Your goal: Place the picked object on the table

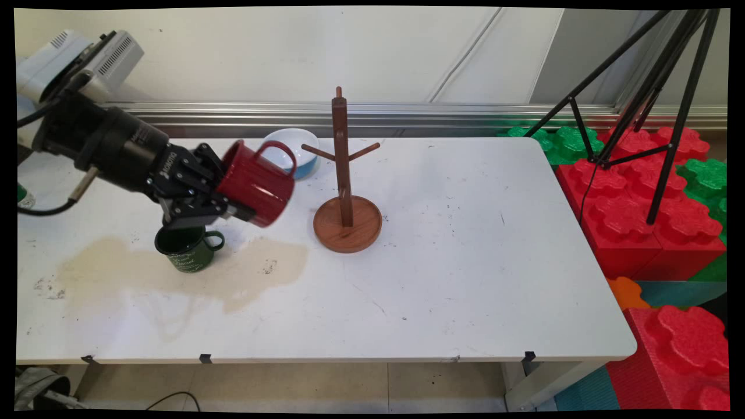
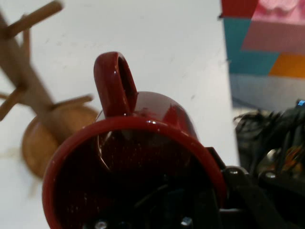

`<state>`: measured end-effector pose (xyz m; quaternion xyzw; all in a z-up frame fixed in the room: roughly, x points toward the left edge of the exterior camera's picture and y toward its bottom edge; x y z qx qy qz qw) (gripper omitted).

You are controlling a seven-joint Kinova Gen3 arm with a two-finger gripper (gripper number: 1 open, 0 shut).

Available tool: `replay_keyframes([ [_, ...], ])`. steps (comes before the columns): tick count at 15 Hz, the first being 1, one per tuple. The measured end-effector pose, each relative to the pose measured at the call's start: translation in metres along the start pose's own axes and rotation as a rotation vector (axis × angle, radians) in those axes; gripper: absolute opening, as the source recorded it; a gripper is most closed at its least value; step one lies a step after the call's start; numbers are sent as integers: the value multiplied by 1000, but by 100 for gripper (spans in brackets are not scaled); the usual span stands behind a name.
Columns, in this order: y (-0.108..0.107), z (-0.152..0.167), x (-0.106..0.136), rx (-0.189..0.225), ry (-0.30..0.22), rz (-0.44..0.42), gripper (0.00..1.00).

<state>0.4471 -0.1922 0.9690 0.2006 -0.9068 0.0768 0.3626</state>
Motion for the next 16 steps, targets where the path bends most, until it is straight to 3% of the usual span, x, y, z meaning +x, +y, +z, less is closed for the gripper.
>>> replay_keyframes([
  [5,-30,-7,-6,69,-76,14,0],
  [11,-74,6,-6,147,-192,11,0],
  [16,-95,25,-9,164,-276,4,0],
])
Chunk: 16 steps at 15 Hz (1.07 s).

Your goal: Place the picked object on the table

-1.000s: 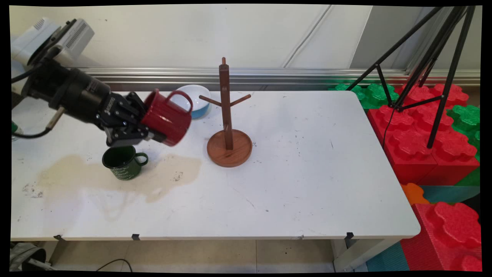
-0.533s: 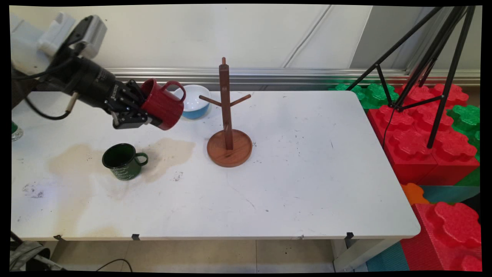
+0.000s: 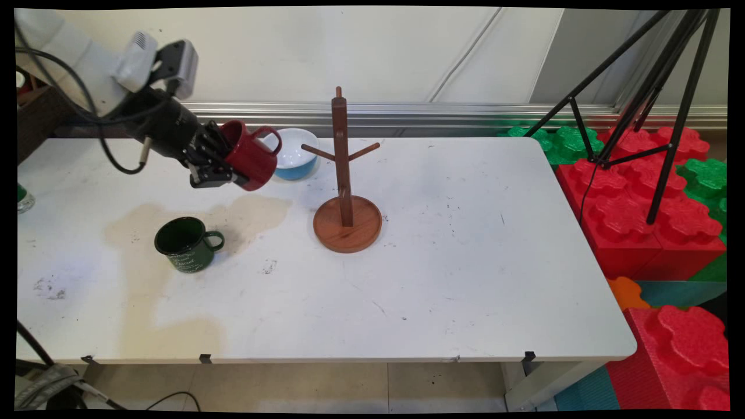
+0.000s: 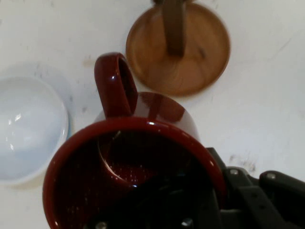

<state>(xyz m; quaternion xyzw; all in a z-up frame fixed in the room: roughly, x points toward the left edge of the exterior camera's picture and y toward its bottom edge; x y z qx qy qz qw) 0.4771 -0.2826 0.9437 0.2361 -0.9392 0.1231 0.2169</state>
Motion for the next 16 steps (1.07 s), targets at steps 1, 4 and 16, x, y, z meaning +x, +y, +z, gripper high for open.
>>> replay_keyframes([
  [1,-2,4,0,1,-15,0,0],
  [4,-12,18,-3,5,-75,-6,0],
  [16,-57,60,-48,27,-303,-25,0],
])
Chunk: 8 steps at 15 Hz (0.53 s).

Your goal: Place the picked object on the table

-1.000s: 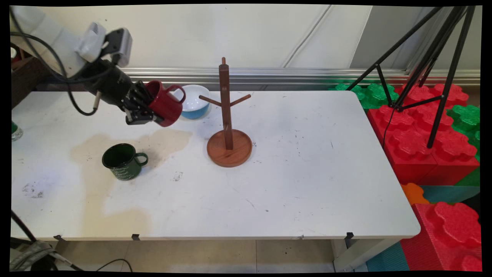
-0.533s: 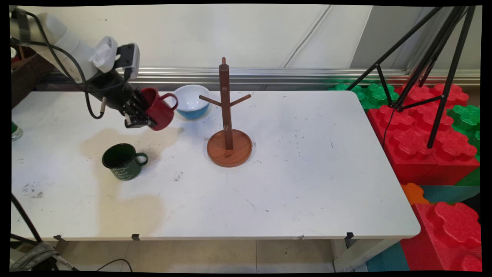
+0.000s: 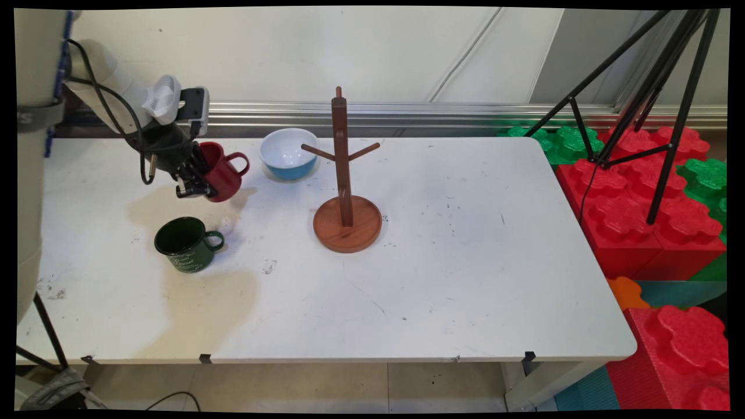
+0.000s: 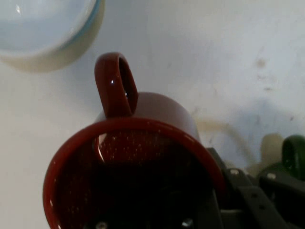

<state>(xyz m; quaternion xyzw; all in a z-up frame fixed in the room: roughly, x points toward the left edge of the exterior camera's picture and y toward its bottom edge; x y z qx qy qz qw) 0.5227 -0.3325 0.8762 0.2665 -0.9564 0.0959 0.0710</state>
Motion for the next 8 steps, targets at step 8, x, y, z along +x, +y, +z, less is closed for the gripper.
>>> replay_keyframes([
  [8,-22,32,-10,-10,-70,-18,0],
])
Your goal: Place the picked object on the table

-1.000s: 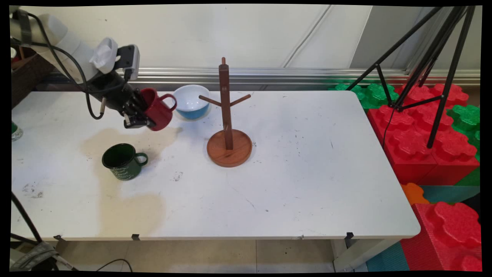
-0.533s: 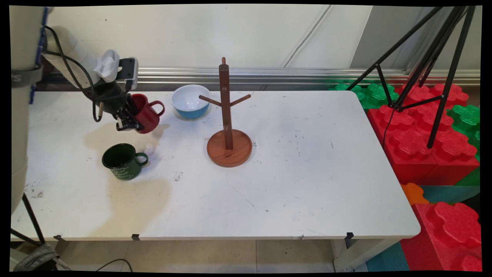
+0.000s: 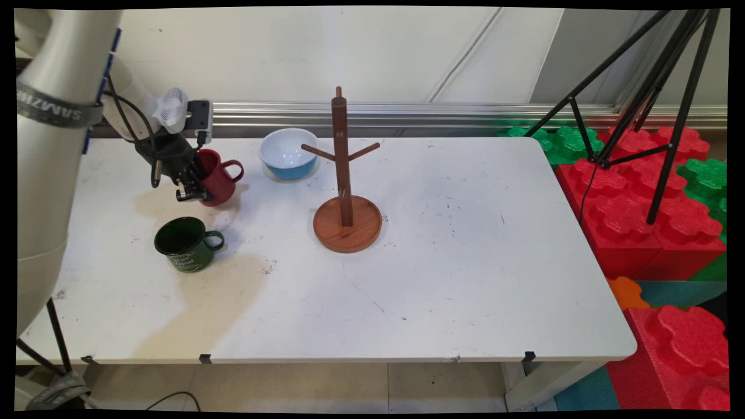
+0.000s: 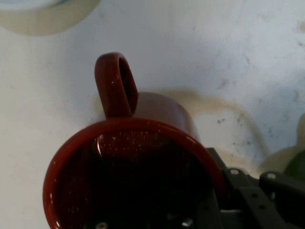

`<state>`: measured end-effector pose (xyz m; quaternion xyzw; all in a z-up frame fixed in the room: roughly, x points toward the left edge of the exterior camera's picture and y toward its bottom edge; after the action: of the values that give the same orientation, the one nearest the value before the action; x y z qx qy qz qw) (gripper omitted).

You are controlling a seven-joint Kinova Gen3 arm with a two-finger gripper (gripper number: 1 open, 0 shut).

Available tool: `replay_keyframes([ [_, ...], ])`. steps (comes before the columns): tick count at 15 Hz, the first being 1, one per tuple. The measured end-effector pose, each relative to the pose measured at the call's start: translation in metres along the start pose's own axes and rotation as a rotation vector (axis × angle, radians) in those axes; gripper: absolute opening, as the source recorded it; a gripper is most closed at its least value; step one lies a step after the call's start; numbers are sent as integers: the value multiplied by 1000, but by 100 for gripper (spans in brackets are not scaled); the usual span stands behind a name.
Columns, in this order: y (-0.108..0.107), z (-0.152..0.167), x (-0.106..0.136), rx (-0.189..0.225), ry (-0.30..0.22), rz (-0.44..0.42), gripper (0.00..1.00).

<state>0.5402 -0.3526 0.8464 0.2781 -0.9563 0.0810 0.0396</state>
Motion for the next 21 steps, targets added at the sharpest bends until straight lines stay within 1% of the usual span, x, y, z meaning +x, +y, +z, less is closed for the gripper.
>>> replay_keyframes([
  [6,-10,18,-1,-12,-30,-7,0],
  [13,-13,29,0,-23,-41,-17,0],
  [14,-13,30,0,-25,-41,-17,100],
  [21,-15,29,3,-18,-33,-11,100],
])
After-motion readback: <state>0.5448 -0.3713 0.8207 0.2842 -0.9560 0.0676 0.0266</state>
